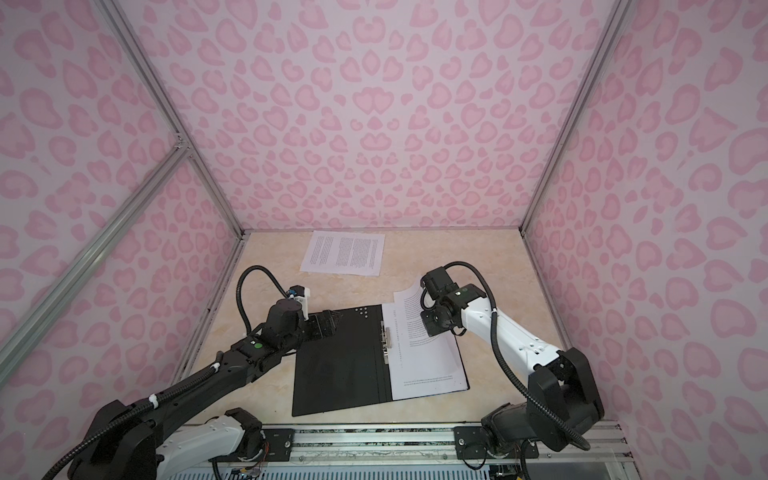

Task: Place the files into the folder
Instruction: 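Carry the sheet onto the folder with right gripper while left gripper moves to the clip, then lay the sheet onto the clipped stack in the folder with right gripper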

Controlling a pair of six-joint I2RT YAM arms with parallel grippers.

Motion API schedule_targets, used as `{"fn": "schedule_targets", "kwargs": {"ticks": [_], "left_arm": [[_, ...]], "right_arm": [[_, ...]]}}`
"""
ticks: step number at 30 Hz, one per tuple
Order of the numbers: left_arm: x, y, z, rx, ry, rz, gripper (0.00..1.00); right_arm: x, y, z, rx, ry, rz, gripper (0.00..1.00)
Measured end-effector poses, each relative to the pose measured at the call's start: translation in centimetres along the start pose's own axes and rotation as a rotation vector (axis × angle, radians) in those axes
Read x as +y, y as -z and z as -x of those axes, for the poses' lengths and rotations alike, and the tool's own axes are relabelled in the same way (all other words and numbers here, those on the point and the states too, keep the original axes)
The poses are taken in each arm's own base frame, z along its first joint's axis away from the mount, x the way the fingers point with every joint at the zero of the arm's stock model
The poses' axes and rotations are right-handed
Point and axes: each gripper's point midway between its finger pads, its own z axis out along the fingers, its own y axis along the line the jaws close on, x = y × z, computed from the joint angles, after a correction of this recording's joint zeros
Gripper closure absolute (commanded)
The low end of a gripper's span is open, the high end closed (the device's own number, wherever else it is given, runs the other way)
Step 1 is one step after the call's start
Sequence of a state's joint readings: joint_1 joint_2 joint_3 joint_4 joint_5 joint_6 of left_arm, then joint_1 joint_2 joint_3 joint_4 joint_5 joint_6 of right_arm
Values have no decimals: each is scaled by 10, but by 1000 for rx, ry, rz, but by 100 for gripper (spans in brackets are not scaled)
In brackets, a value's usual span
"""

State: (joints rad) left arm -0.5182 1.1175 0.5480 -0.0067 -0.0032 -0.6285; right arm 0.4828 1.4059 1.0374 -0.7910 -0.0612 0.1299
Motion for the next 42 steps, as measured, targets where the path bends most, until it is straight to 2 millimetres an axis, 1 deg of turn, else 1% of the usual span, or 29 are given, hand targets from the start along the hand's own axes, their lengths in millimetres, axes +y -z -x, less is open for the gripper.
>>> {"fn": "schedule_targets", "kwargs": {"ticks": [8,12,21,29,42], "left_arm": [[-2,-1,2,-5,0,-4,0],[-2,-1,2,-5,0,-4,0],[-1,-2,1,0,0,-1,0],[0,-3,0,4,0,2,0],[1,-6,-2,14,0,9,0]], "right_arm": [[19,3,-7,7,32,50,100],[24,6,-10,8,45,64,100],[27,8,-12,11,54,69,100],[26,7,-19,35,61,59,100],[31,9,-24,50,82,58,100]]}}
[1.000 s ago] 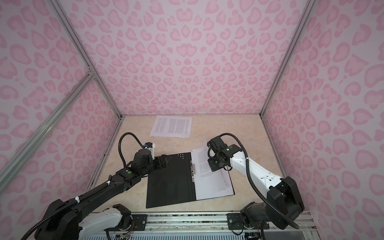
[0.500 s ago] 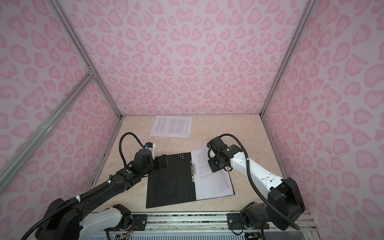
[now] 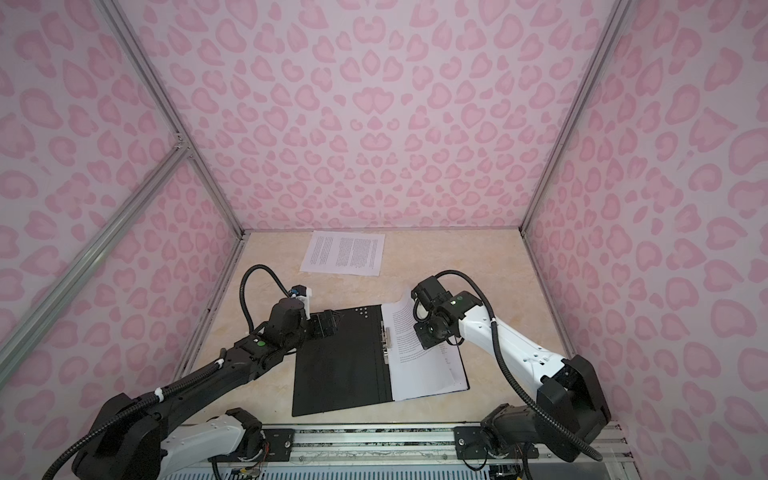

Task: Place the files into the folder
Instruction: 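Lay the sheet onto the clipped stack in the folder with right gripper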

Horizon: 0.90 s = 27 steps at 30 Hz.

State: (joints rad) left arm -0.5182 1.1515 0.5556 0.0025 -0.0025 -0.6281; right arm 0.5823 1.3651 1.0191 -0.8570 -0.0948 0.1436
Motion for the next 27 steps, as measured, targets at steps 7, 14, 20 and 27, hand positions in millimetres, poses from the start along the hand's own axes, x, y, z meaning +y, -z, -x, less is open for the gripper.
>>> {"fn": "schedule_targets", "kwargs": {"ticks": [7,14,20,27], "left_arm": [[0,-1,0,2,0,2,0],[1,-2,-1,7,0,5,0],[1,-3,-2,9,0,5,0],[0,-3,-2,9,0,3,0]], "right_arm": [[0,-2,-1,1,-16,3,100],[2,-3,0,2,-35,12,100],[4,-6,1,-3,-62,28,100],[4,-11,-2,1,-123,35,100]]}}
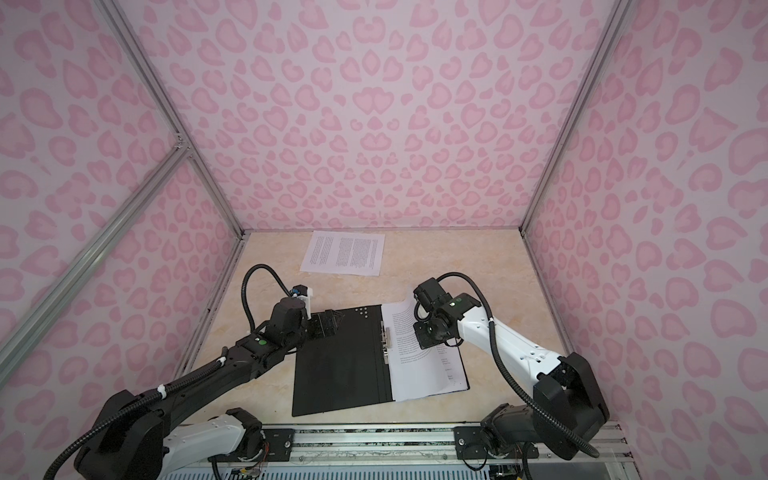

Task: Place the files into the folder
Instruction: 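Lay the sheet onto the clipped stack in the folder with right gripper, then push the sheet edge under the clip with right gripper while left gripper holds folder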

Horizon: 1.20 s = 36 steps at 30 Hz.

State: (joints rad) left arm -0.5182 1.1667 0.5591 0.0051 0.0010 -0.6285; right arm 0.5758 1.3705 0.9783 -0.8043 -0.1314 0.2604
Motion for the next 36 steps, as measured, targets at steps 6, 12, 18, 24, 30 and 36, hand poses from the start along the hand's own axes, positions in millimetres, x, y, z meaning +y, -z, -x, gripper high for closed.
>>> {"fn": "schedule_targets", "kwargs": {"ticks": [6,12,18,24,30,36], "left_arm": [[0,0,0,0,0,0,0],[0,-1,0,2,0,2,0],[0,-2,0,4,0,2,0],[0,-2,0,4,0,2,0],[0,-1,0,2,0,0,0],[-3,2,3,-7,0,-9,0]], "right_arm": [[4,-1,-3,-8,-35,29,100],[7,-2,-2,-15,-42,47,100],[7,-2,-2,-13,-45,50,92],[0,-5,-2,-18,-61,18,52],[-33,-4,6,-79,-148,-61,22],[-72,18,26,-205,-251,-193,22]]}}
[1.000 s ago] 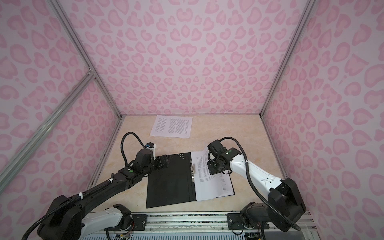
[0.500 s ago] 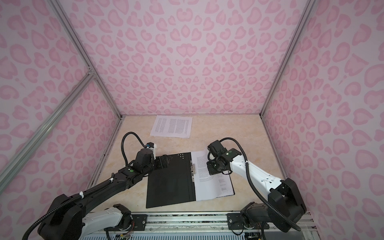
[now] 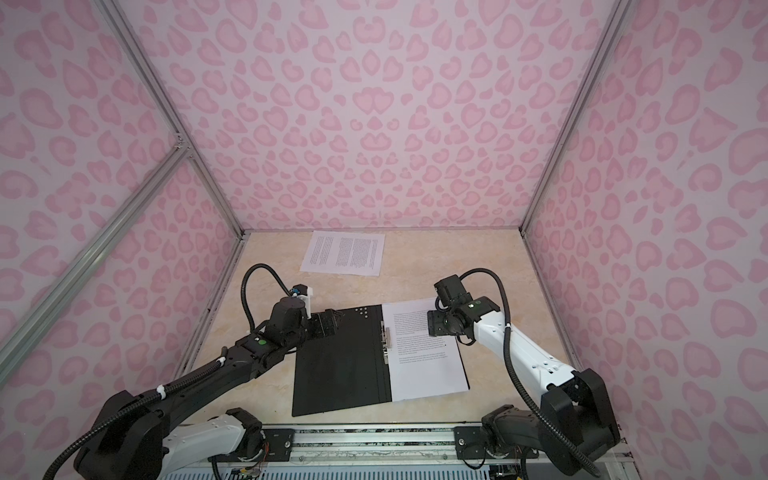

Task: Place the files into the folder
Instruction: 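Push the sheet edge under the clip with right gripper while left gripper holds folder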

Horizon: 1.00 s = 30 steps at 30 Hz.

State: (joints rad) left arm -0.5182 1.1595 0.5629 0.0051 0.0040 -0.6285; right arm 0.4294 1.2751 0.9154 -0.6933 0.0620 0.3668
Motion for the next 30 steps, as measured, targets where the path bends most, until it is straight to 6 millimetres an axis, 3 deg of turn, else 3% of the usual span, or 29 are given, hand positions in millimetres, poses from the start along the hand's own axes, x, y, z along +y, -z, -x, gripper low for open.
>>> {"fn": "schedule_targets", "kwargs": {"ticks": [2,5,10,15,20,30], "left_arm": [[-1,2,2,-7,0,-5,0],[-6,5,3,-9,0,-26,0],[-19,13,7,-33,-4,-104,0],[-27,18,9,-46,-9,-146,0],[-28,16,7,-40,-10,-150,0],[-27,15,7,-36,-10,-150,1]], "right_arm": [[11,11,9,-62,16,23,23],[49,18,9,-102,75,120,25],[114,-9,-21,-22,135,269,30],[153,-40,-31,39,157,310,40],[172,-59,-36,73,131,345,50],[185,-74,-45,108,99,373,71]]}}
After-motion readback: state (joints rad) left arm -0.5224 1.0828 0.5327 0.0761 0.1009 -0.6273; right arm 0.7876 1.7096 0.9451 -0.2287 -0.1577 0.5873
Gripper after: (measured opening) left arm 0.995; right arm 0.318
